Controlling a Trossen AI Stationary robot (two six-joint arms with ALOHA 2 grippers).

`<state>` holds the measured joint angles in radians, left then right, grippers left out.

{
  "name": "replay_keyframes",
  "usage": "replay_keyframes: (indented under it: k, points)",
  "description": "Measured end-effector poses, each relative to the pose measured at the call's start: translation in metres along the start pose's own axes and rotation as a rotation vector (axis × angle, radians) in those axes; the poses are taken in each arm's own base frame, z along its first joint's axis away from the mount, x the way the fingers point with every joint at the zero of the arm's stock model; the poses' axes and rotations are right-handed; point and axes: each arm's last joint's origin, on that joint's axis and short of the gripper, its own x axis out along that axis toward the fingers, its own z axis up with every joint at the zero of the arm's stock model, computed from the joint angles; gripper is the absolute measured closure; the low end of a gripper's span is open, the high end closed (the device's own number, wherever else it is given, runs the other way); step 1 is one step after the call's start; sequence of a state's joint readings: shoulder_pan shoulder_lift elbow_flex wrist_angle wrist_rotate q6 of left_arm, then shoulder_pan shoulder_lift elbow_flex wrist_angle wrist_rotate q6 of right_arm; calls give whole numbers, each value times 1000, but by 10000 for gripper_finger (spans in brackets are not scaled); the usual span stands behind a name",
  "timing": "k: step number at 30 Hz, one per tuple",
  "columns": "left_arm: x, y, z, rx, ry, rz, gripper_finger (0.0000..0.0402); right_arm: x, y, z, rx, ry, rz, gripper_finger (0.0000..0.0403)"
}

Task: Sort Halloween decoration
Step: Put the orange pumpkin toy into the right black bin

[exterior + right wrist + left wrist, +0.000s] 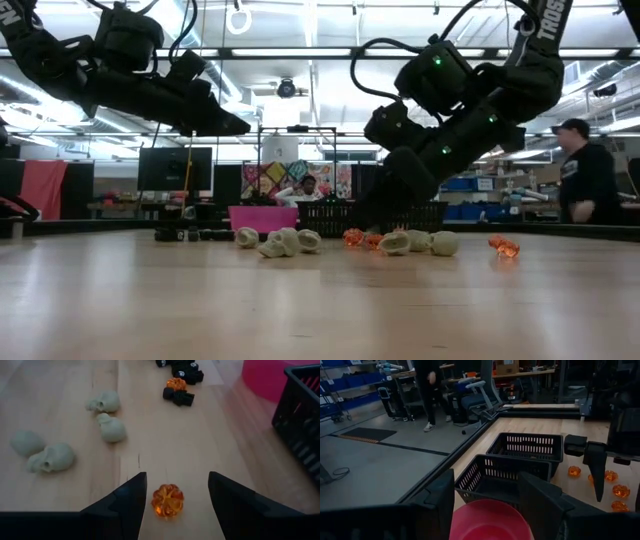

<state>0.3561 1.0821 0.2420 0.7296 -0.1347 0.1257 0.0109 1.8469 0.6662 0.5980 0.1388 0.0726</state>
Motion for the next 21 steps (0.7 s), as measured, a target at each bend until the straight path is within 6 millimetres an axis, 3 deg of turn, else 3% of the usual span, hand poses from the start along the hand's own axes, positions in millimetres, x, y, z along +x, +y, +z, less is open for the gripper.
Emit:
replay_keyframes:
  k: [21]
  points:
    - [0,0,1,-11,-6,1,212,3,3,-5,3,18,-7,186]
